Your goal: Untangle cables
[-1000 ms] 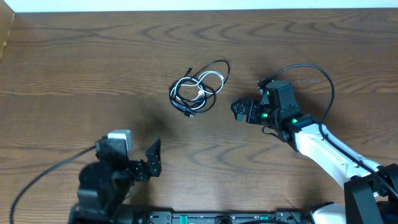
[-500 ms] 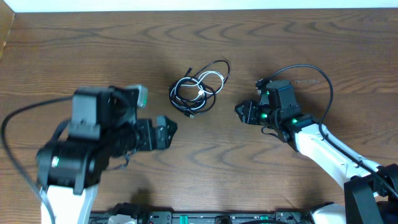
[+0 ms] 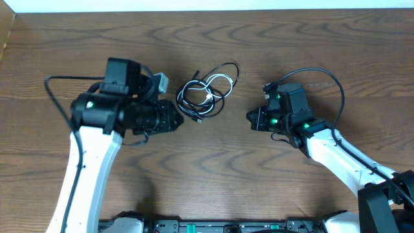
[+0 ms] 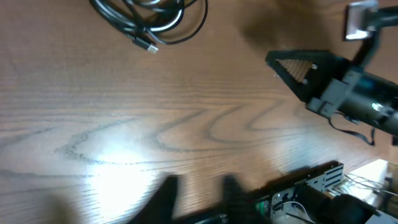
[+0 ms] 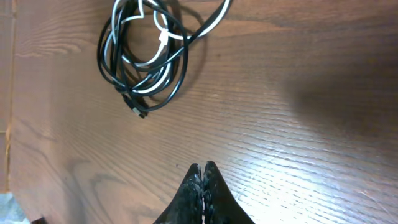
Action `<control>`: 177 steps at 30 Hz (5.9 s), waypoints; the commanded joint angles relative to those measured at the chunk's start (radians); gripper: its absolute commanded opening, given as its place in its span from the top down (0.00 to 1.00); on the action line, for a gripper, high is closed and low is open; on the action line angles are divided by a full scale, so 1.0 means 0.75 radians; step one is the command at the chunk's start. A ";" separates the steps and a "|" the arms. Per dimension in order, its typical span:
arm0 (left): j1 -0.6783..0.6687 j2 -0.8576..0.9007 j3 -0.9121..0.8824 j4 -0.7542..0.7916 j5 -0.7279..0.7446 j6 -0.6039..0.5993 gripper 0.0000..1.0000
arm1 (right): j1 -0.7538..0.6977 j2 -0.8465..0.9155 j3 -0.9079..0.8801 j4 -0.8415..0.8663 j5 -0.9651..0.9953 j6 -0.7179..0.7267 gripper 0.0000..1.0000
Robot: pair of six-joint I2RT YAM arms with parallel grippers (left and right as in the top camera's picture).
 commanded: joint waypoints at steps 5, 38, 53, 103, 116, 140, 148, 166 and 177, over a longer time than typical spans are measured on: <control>-0.003 0.152 0.024 0.057 0.022 -0.092 0.93 | 0.036 0.005 -0.002 0.018 -0.018 -0.013 0.99; -0.007 0.278 -0.004 0.040 0.021 -0.093 0.92 | 0.185 0.005 -0.002 0.065 0.148 -0.018 0.96; -0.007 0.278 -0.004 0.051 0.021 -0.093 0.92 | 0.188 0.005 -0.002 0.079 0.146 -0.017 0.28; -0.007 0.279 -0.007 0.071 0.016 -0.102 0.92 | 0.188 0.005 -0.002 0.089 0.135 0.034 0.01; -0.014 0.279 -0.164 0.288 0.015 -0.216 0.91 | 0.188 0.005 -0.002 0.089 0.132 0.034 0.01; -0.204 0.294 -0.314 0.643 -0.239 -0.272 0.56 | 0.188 0.005 -0.002 0.089 0.132 0.034 0.01; -0.259 0.394 -0.315 0.688 -0.374 -0.381 0.55 | 0.188 0.005 -0.002 0.089 0.132 0.034 0.01; -0.351 0.630 -0.315 0.726 -0.374 -0.387 0.70 | 0.188 0.005 -0.002 0.087 0.132 0.034 0.16; -0.351 0.631 -0.315 0.940 -0.460 -0.452 0.53 | 0.188 0.005 -0.002 0.087 0.132 0.033 0.15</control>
